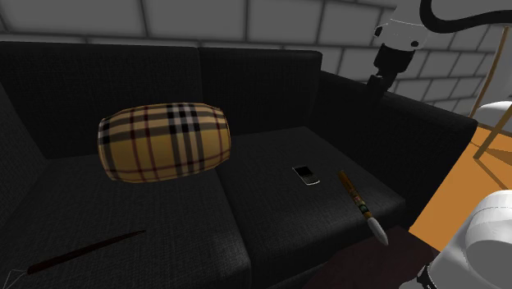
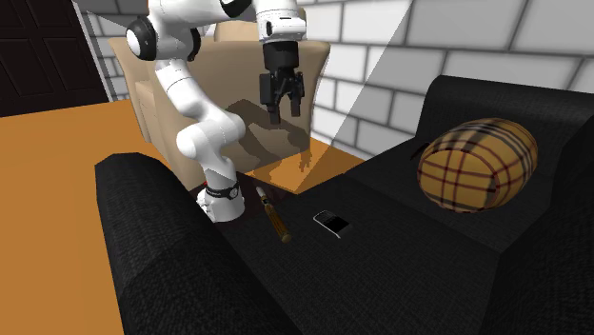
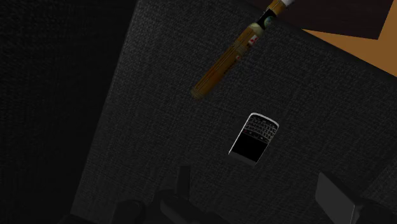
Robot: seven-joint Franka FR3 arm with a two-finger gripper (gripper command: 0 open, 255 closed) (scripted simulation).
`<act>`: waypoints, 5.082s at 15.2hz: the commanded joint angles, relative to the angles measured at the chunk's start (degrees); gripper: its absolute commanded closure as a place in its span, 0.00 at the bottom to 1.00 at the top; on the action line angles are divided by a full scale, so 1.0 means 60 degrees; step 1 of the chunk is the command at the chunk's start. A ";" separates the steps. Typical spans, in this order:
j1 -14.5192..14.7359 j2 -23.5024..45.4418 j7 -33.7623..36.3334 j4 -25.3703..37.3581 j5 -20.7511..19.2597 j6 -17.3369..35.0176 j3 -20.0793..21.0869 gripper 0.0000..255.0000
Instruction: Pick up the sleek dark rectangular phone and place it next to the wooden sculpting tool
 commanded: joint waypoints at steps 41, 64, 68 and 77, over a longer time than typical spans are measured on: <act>0.0301 0.6340 0.1999 -0.1892 0.1829 0.7169 0.0173 1.00; 0.0266 0.5120 0.2195 -0.1044 0.1649 0.5107 0.0181 1.00; 0.0479 0.4924 0.2702 -0.0966 0.1689 0.4856 0.0491 1.00; 0.1429 0.5085 0.4919 -0.0710 0.1906 0.4875 0.1900 1.00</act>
